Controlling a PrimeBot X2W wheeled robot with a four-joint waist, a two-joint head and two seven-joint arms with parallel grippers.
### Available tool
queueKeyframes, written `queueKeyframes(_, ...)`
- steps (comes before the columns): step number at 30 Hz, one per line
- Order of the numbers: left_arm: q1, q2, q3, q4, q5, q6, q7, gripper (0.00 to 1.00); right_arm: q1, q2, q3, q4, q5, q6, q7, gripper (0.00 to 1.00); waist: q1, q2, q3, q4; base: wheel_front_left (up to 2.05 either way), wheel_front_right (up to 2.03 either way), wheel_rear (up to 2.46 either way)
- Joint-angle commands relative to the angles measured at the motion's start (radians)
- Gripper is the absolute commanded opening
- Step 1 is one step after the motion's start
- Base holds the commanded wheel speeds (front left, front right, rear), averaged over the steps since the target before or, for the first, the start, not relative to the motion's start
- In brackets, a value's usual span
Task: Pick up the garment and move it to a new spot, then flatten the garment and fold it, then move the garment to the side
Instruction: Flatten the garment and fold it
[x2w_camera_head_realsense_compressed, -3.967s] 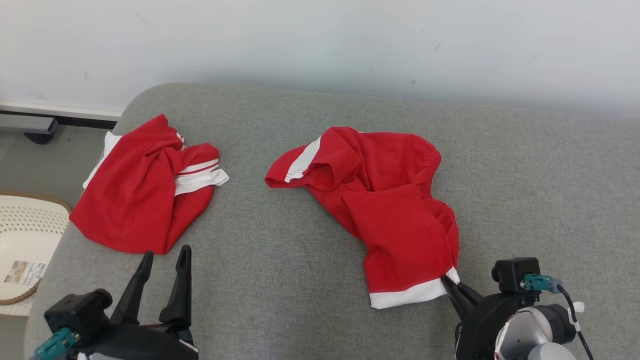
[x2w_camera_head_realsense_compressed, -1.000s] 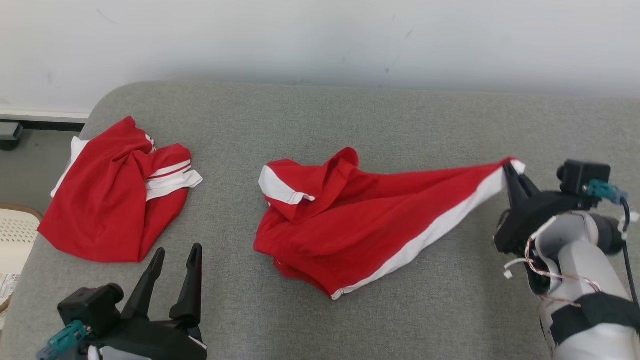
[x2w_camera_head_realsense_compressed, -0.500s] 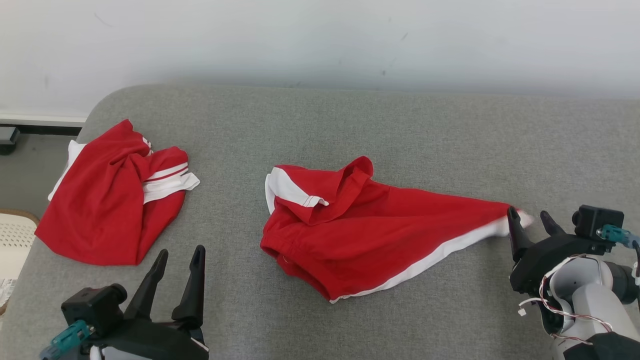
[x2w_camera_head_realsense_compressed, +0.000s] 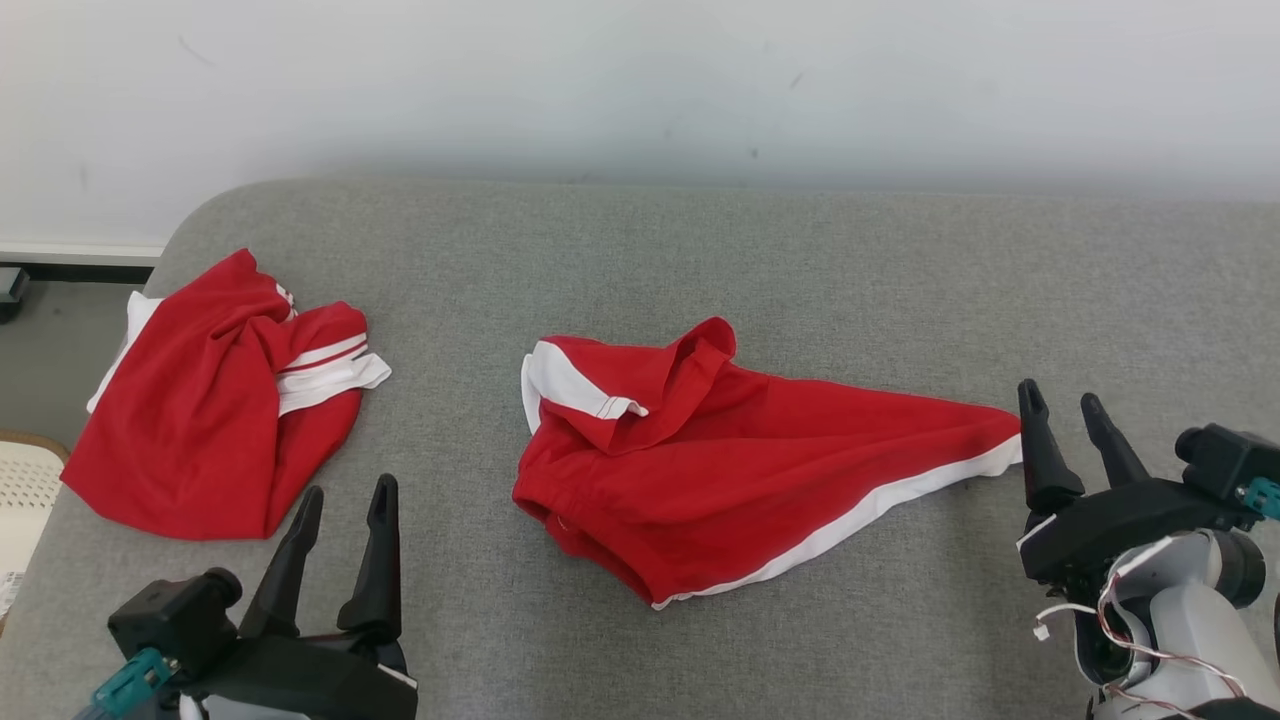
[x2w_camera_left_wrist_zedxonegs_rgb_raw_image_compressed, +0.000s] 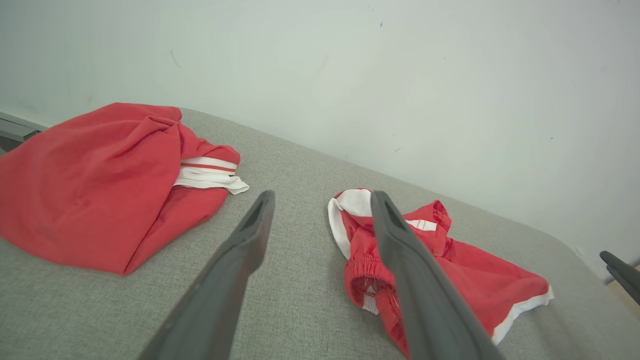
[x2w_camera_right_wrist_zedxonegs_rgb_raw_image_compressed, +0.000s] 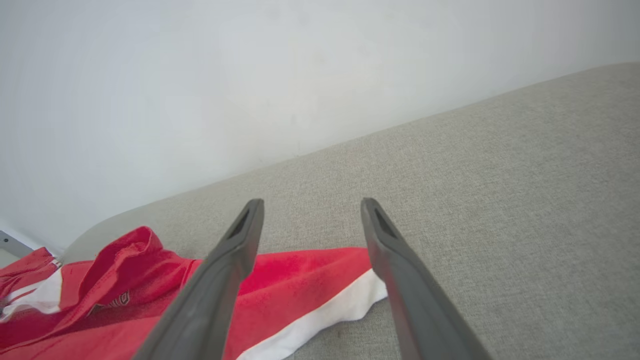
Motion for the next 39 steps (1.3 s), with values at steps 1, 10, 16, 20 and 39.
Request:
queueKeyframes(1, -0.005, 0.001, 0.003, 0.006, 0.001, 0.002, -0.009, 1.00, 0.022, -0.006, 0.008, -0.026, 0.013, 0.003, -0.025, 1.00, 0.0001, 0.0001, -0.001, -0.002, 0.00, 0.00, 0.00)
queueKeyframes(10, 0.001, 0.003, 0.021, 0.018, 0.008, 0.014, -0.032, 1.00, 0.129, -0.005, 0.068, -0.220, 0.020, 0.003, -0.159, 1.00, 0.0001, 0.0001, -0.008, -0.007, 0.00, 0.00, 0.00)
queueKeyframes(16, 0.015, 0.010, 0.025, 0.018, 0.009, 0.024, -0.035, 1.00, 0.224, -0.005, 0.059, -0.374, -0.045, 0.003, -0.196, 1.00, 0.0001, 0.0001, -0.015, -0.012, 0.00, 0.00, 0.00)
queueKeyframes(20, 0.024, 0.015, 0.027, 0.011, 0.015, 0.028, -0.040, 1.00, 0.278, -0.005, 0.066, -0.456, -0.055, 0.003, -0.201, 1.00, 0.0001, 0.0001, -0.015, -0.018, 0.00, 0.00, 0.00)
queueKeyframes(39, 0.103, 0.073, 0.018, -0.004, 0.037, 0.013, -0.048, 1.00, 0.484, -0.005, -0.010, -0.595, -0.151, 0.003, -0.089, 1.00, 0.0001, 0.0001, -0.062, -0.014, 0.00, 0.00, 0.00)
